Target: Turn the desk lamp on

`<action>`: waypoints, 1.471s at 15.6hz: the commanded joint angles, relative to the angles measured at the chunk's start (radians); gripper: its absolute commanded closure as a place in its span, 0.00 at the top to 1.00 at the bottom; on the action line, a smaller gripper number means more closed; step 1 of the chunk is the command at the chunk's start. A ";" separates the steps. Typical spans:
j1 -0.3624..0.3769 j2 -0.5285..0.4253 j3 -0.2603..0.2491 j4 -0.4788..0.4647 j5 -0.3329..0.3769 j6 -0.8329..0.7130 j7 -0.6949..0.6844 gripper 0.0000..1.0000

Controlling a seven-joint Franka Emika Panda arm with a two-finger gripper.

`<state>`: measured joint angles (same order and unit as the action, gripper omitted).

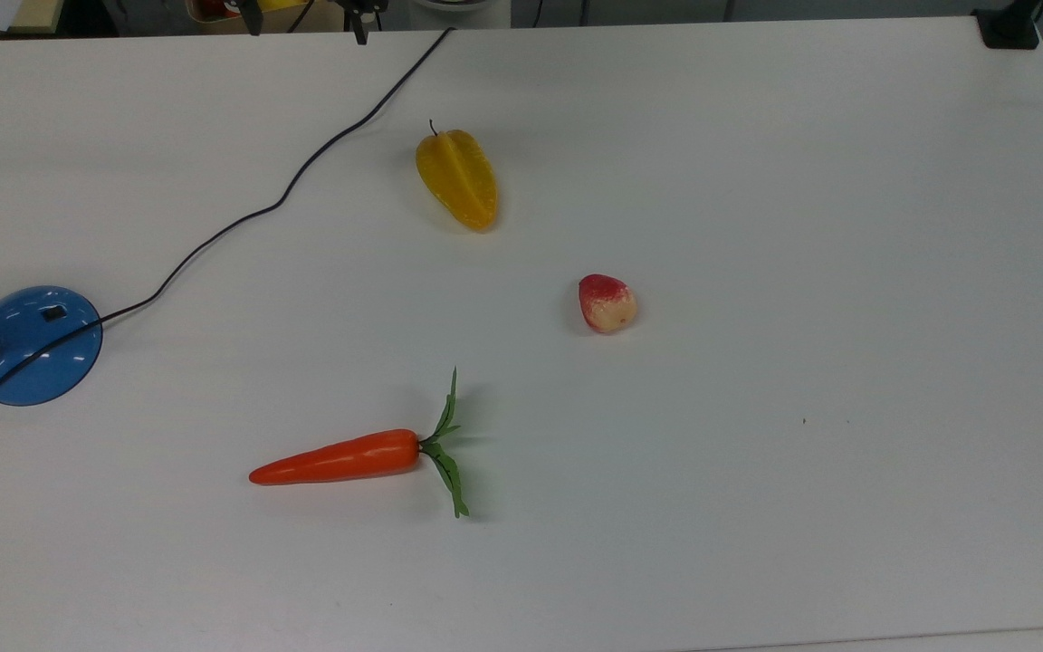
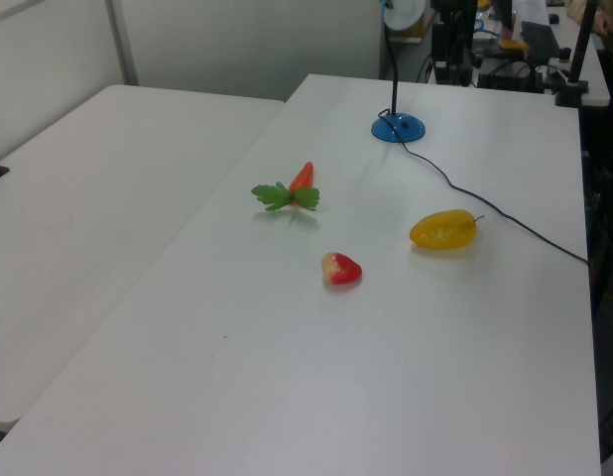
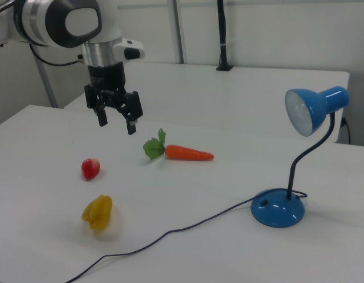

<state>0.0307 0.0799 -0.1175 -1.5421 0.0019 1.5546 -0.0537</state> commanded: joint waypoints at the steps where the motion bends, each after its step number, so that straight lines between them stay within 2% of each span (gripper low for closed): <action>1: 0.023 -0.011 -0.021 -0.003 0.013 -0.018 -0.015 1.00; 20: 0.012 0.012 -0.025 -0.003 0.003 -0.002 -0.005 0.98; 22: -0.004 0.027 -0.031 -0.004 0.006 0.024 -0.003 0.74; 23: -0.026 0.034 -0.030 -0.006 0.010 0.056 -0.002 0.51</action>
<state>0.0286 0.0990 -0.1317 -1.5435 0.0018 1.5570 -0.0537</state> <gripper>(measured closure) 0.097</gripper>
